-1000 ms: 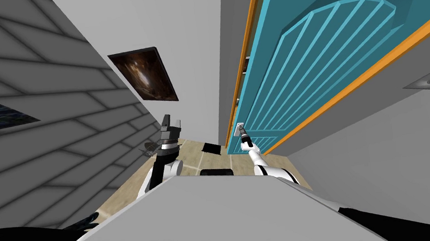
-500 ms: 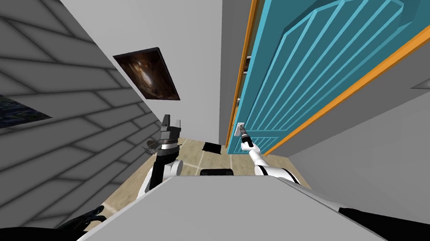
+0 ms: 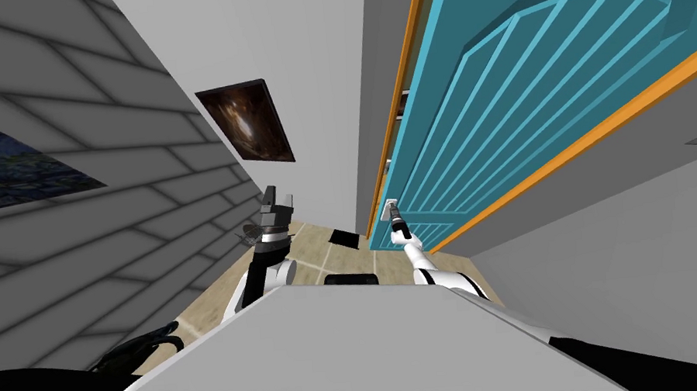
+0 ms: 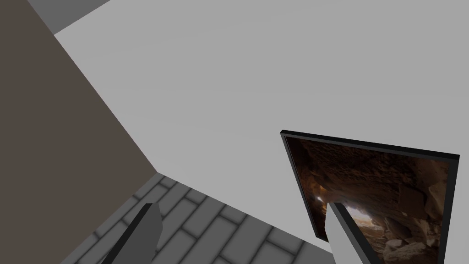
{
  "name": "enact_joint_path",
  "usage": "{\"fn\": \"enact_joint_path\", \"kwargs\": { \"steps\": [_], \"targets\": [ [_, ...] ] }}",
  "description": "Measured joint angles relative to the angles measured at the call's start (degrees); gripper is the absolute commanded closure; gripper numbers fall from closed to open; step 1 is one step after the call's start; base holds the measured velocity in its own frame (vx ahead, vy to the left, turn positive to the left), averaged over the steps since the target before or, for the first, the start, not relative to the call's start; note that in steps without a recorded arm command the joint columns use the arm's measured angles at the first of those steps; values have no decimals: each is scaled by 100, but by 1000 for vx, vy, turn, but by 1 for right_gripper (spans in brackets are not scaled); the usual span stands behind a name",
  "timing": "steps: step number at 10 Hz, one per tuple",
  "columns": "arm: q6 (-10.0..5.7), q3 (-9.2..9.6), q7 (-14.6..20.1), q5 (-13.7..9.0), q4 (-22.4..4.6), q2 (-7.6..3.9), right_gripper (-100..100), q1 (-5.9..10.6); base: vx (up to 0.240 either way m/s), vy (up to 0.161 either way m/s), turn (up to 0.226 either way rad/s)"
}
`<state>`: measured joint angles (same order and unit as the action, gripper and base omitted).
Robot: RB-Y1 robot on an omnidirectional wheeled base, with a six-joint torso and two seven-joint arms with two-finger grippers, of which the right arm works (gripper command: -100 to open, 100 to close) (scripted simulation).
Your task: Pull the door open
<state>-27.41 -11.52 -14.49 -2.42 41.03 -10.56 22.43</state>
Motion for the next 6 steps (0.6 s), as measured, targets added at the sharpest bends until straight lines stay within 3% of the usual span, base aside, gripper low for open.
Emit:
{"fn": "enact_joint_path", "kwargs": {
  "steps": [6],
  "targets": [
    [-26,160,851,-399,-71,-88,100,22,-27,-21,53]
  ]
}}
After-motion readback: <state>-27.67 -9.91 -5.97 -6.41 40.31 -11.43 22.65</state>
